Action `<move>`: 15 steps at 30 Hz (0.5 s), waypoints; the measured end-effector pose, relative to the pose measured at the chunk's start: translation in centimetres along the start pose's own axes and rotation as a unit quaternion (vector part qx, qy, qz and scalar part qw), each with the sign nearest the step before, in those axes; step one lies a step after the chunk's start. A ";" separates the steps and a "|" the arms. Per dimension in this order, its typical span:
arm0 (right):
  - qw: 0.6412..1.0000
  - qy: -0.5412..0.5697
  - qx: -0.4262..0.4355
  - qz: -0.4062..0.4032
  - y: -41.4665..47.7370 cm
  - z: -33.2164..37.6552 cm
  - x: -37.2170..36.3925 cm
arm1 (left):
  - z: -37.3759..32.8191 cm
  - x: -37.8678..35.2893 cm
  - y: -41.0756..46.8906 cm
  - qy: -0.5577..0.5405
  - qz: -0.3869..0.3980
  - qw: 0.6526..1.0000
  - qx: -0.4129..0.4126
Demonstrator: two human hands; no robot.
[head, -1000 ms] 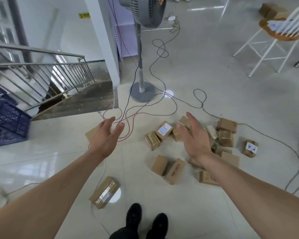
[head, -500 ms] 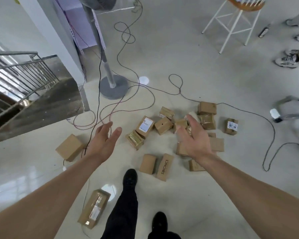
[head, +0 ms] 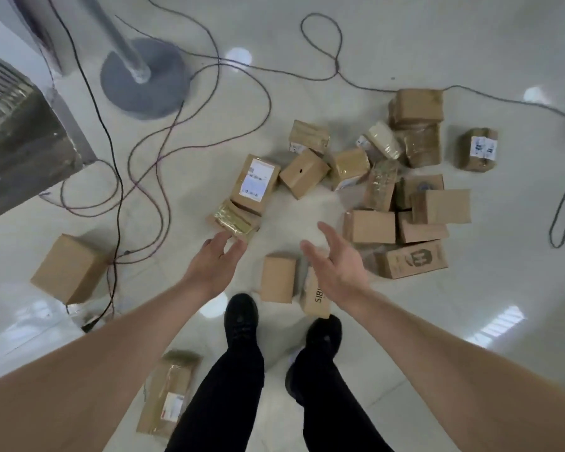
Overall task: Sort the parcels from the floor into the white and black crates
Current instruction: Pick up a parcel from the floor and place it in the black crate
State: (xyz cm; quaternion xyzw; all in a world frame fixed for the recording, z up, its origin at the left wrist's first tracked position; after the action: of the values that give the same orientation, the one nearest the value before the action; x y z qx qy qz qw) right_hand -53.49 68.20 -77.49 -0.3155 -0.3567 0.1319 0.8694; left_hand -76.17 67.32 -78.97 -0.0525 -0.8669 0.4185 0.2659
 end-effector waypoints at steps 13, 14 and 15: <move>0.952 0.159 -0.253 0.058 19.5 -15.1 -20.2 | 14.2 -17.1 22.4 -0.078 0.082 0.986 0.120; 0.949 0.164 -0.264 0.057 20.2 -15.6 -20.9 | 14.6 -17.5 23.2 -0.092 0.085 0.983 0.134; 0.945 0.168 -0.275 0.059 20.8 -16.0 -21.6 | 15.0 -18.0 23.8 -0.112 0.092 0.978 0.151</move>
State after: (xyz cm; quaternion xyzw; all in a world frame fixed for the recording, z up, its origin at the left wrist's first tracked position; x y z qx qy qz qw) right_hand -57.72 67.08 -111.22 -0.5804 -0.2082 0.0246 0.7869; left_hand -71.49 66.55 -112.07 -0.0444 -0.8095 0.5703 0.1326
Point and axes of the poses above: each hand's wrist, its own y-axis towards the middle knuckle, its own x-axis out of the back of the hand, z = x × y, the point moved 1 cm from there along y, towards the middle knuckle, and after that the axes turned 4 degrees about -y, right-handed, at the moved point
